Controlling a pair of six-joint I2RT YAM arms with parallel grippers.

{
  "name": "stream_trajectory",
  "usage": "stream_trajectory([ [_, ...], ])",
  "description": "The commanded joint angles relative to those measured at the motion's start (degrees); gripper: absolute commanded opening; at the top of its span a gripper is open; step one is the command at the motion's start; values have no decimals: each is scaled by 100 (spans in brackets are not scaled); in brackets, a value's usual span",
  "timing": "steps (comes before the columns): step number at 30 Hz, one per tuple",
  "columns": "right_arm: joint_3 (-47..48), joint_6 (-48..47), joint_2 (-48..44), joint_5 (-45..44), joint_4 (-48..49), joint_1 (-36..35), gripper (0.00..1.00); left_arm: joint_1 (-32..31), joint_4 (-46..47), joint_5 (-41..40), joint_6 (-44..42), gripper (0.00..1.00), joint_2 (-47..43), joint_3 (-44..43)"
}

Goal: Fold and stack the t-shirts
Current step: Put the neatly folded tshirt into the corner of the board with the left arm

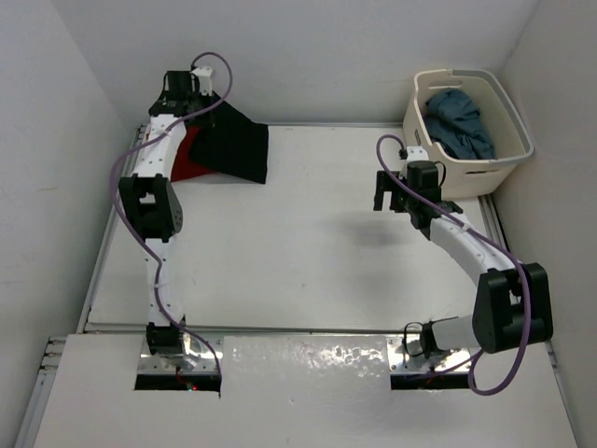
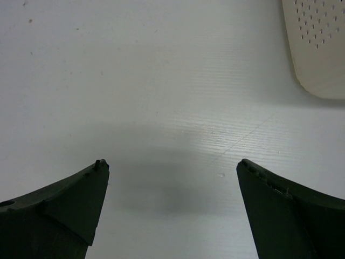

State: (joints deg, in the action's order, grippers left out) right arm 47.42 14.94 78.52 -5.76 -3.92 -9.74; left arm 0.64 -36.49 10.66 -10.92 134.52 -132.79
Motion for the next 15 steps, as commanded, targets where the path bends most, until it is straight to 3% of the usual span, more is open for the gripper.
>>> stream_trajectory([
  [1,118,-35,93,57,146,-2,99,155,564,-55,-25,0,-593,-361],
  [15,180,-44,234,189,146,-2,99,665,837,262,55,0,-884,-484],
])
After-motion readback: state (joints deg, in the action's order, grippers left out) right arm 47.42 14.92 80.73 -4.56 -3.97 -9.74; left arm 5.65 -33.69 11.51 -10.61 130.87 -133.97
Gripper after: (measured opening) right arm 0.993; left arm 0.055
